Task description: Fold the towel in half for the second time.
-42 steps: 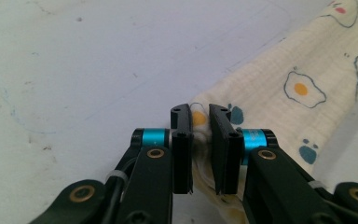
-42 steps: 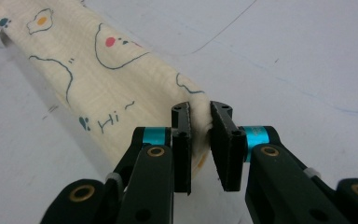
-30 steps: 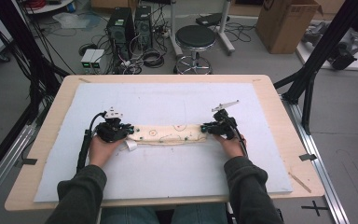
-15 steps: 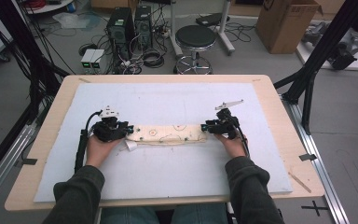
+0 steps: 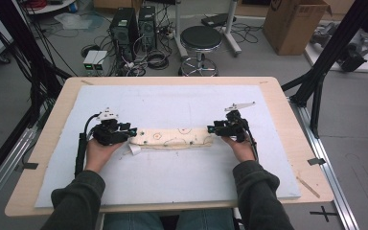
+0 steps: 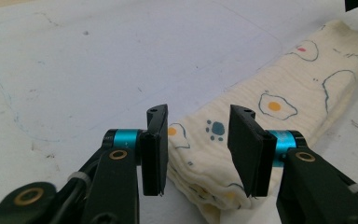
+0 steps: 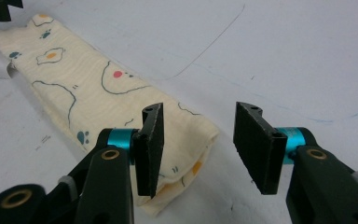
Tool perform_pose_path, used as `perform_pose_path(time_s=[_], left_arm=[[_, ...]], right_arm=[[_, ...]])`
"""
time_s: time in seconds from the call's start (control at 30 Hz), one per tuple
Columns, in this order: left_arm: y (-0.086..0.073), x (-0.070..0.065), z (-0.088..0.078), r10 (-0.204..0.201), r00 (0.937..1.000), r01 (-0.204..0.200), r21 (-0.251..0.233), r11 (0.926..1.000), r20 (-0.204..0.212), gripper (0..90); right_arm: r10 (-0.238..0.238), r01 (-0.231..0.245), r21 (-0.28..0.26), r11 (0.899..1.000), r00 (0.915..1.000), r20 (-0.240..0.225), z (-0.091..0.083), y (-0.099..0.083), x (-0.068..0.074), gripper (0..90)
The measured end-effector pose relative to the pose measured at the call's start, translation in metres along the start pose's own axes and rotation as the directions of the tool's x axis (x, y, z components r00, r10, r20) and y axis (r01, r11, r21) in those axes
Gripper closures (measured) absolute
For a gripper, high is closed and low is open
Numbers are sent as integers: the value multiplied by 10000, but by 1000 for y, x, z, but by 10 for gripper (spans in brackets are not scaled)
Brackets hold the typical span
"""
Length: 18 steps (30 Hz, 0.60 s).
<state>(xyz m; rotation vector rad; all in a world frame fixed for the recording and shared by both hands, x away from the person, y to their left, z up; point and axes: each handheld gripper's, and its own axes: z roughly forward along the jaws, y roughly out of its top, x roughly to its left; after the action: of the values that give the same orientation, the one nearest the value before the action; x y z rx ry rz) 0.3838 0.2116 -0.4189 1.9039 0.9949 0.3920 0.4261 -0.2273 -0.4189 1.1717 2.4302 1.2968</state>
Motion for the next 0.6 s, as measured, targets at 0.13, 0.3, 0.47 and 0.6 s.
perform_pose_path(time_s=[0.13, 0.3, 0.47, 0.6], left_arm=[[1, -2, -3, 77, 9999, -77, -15, 10000, 131, 569], [2, -5, -6, 76, 9997, -75, -58, 10000, 226, 553], [4, -7, -11, 61, 9997, -56, -197, 9998, 236, 526], [4, -7, -16, 38, 9996, -32, -223, 9997, 286, 498]], right_arm=[[14, -14, -32, 10000, 10000, 8, -2, 0, 1, 503], [79, -78, -185, 9998, 10000, 37, -5, 1, 2, 462], [136, -132, -420, 9990, 9999, 101, -12, 1, 4, 412], [244, -235, -545, 9982, 9996, 158, -17, 1, 5, 361]])
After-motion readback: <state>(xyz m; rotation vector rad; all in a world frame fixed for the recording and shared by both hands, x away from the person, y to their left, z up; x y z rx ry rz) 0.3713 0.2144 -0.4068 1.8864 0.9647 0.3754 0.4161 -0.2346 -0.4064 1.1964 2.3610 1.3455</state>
